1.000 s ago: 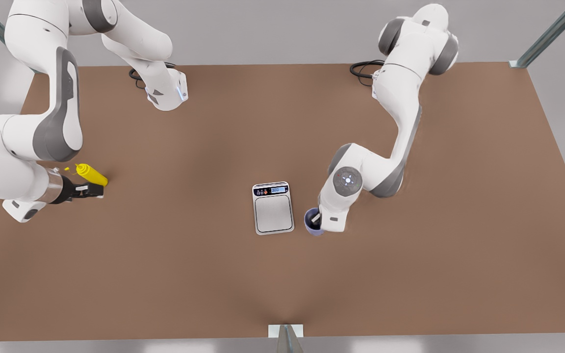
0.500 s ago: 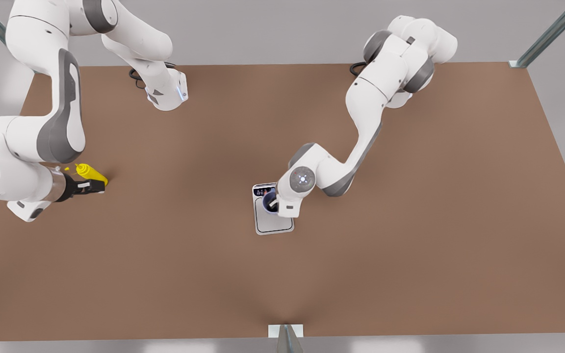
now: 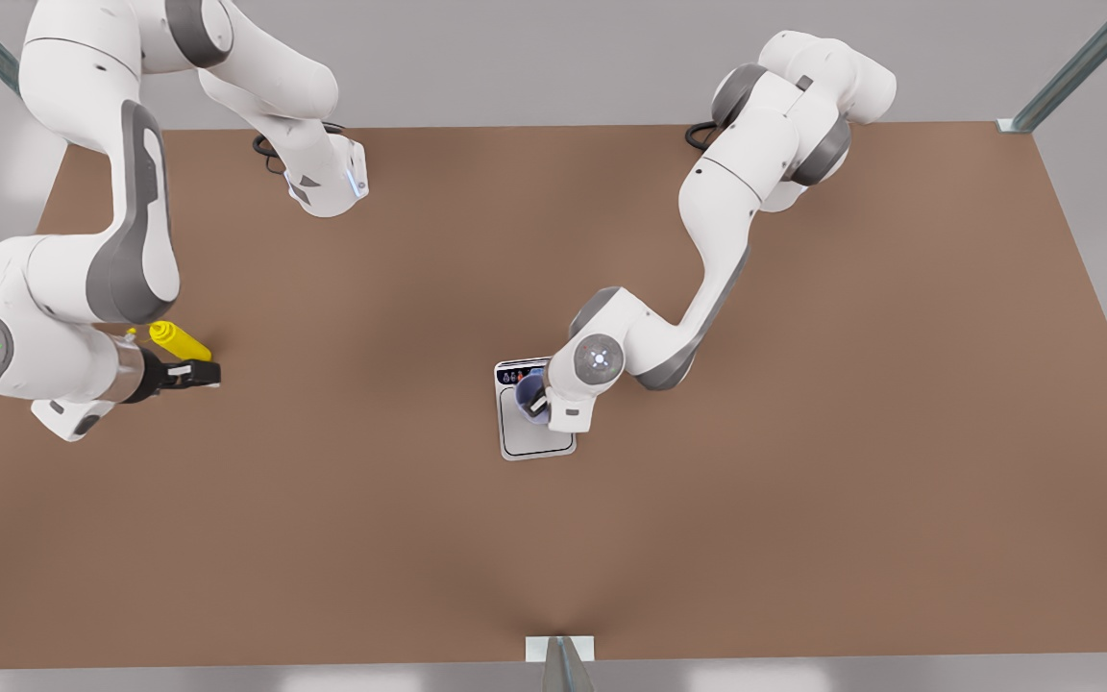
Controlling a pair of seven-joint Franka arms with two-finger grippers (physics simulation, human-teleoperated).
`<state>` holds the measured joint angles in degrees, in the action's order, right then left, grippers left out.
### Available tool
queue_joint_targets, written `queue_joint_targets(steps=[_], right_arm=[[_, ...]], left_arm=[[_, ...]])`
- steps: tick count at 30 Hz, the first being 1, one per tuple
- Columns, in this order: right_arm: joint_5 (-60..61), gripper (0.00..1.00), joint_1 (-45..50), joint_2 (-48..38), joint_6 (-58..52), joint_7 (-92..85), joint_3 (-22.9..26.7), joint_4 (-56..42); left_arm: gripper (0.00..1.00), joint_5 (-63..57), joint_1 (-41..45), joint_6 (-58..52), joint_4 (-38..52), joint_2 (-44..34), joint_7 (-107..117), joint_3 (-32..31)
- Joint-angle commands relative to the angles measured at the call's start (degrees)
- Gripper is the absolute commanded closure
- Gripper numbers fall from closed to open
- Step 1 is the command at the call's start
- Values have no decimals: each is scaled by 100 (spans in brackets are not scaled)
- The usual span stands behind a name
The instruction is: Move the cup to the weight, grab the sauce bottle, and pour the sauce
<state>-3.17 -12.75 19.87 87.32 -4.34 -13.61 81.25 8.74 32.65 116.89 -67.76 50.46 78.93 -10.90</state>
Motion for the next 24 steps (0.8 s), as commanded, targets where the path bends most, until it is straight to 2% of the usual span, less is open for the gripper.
queue_joint_targets(steps=[1, 5, 11, 13, 15, 17, 18, 20, 21, 23, 24], right_arm=[[0, 0, 18, -1, -22, 73, -1, 5], [36, 0, -297, -63, -479, -31, -27, 207], [273, 0, -1027, -71, -646, -2306, -27, -21], [685, 0, -1501, -54, -664, -3520, -27, -13], [1195, 0, -1792, -27, -927, -3846, -27, -21], [1889, 0, -2065, -10, -1621, -4627, -18, -153], [2390, 0, -2231, 43, -1885, -4989, 8, -153], [2672, 0, -2398, 280, -2105, -5234, -1, -136], [2839, 0, -2469, 473, -2272, -5656, -1, -144], [2936, 0, -2557, 667, -2264, -6526, -1, -144], [2989, 0, -2583, 711, -2246, -6676, -1, -153]], left_arm=[[0, 14, -4, 0, 0, -1, 0, 0], [0, 14, -4, -9, 0, -9, 0, 0], [0, 32, -13, -70, 18, -176, 35, 9], [0, 40, -13, -166, 18, -299, 35, 17], [0, 32, -21, -387, 26, -317, 35, 26], [0, 40, -864, -1870, 140, -1204, -44, 9], [0, 383, -1725, -2881, 755, -1582, -211, 9], [0, 630, -2948, -3375, 1222, -2039, -438, 26], [0, -2, -3194, -3401, 1230, -2198, -1712, 52], [0, -1401, -3159, -4016, 1222, -2198, -4735, 17], [0, -1541, -3159, -4508, 1222, -2408, -5737, 35]])
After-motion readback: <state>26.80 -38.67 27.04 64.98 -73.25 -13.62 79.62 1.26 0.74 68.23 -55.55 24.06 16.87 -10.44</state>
